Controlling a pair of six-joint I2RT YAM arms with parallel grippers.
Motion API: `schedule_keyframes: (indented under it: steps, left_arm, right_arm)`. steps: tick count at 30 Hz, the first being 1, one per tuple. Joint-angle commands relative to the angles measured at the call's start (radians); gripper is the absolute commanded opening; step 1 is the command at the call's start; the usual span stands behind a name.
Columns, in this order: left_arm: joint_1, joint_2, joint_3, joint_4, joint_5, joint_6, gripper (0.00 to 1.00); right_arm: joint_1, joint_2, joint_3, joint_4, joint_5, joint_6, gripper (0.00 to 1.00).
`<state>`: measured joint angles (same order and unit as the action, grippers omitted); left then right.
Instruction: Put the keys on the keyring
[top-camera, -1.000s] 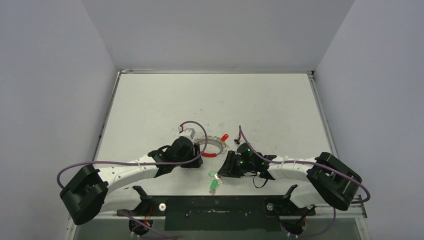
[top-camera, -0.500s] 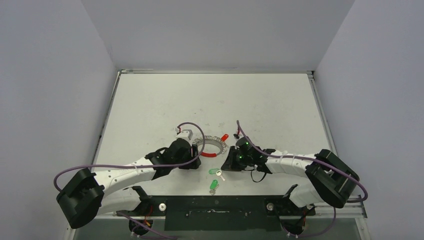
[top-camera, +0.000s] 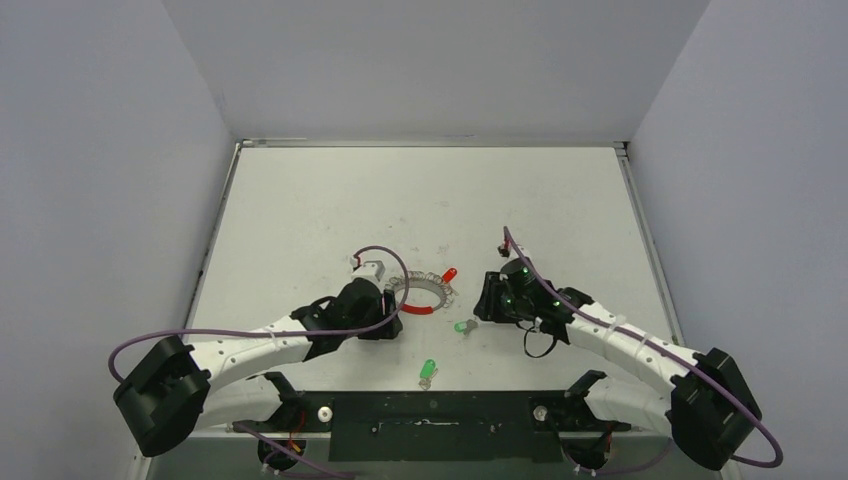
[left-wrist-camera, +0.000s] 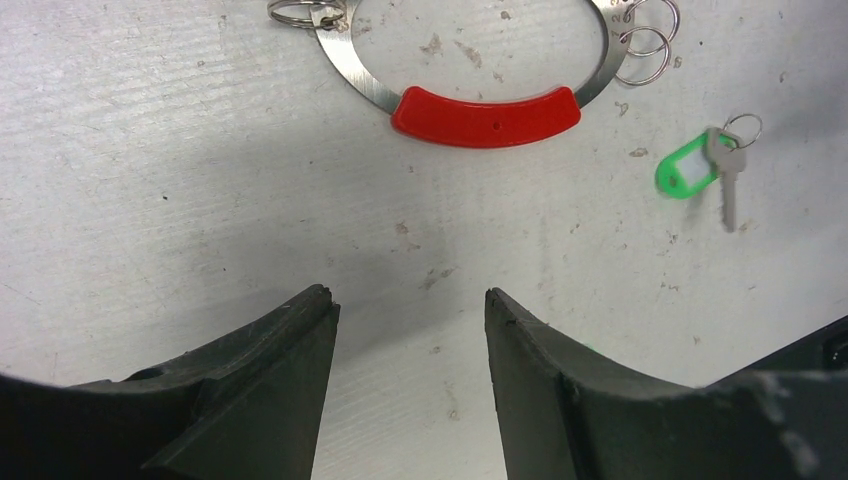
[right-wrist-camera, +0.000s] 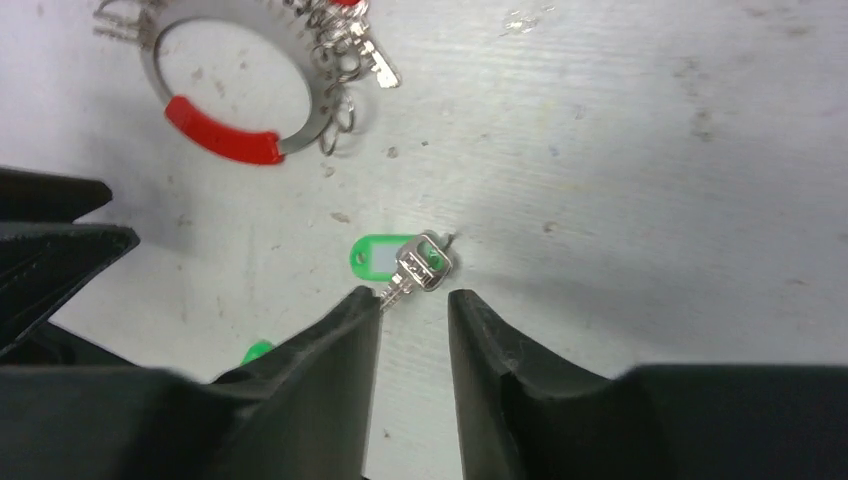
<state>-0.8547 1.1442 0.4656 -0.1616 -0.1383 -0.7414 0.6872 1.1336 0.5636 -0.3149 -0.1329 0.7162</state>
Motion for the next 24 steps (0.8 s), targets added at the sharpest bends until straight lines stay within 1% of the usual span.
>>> schedule_keyframes:
  steps: [1,3,4,5,7,10,15,18,24]
  left_arm:
    - [0.002,-0.024,-0.023,0.084,-0.015,-0.041,0.55]
    - [0.006,-0.027,-0.031,0.102,-0.020,-0.052,0.56]
    - [0.008,-0.025,-0.032,0.109,-0.020,-0.059,0.56]
    - [0.013,-0.021,-0.035,0.115,-0.019,-0.067,0.56]
    - [0.024,-0.011,-0.042,0.136,-0.005,-0.085,0.57]
    - [0.059,0.013,-0.062,0.195,0.053,-0.113,0.57]
    - [0.152,0.031,-0.113,0.295,0.189,-0.163,0.57]
    - [0.203,0.016,-0.148,0.334,0.243,-0.196,0.57]
    - [0.236,-0.065,-0.198,0.307,0.250,-0.220,0.57]
  right_arm:
    - [-0.039,-0.087,0.003,-0.070,0.111,-0.063,0.45]
    - [-0.047,-0.107,-0.013,-0.042,0.122,-0.079,0.62]
    - [-0.047,-0.111,-0.021,-0.021,0.125,-0.089,0.66]
    - [-0.049,-0.111,-0.031,0.009,0.116,-0.109,0.68]
    - [-0.049,-0.097,-0.028,0.062,0.097,-0.136,0.69]
    - [-0.049,-0.014,0.024,0.090,0.068,-0.177,0.71]
    - [-0.048,0.201,0.187,0.099,0.012,-0.269,0.71]
    - [-0.045,0.330,0.308,0.093,-0.015,-0.317,0.71]
    - [-0.038,0.568,0.524,0.049,-0.061,-0.398,0.70]
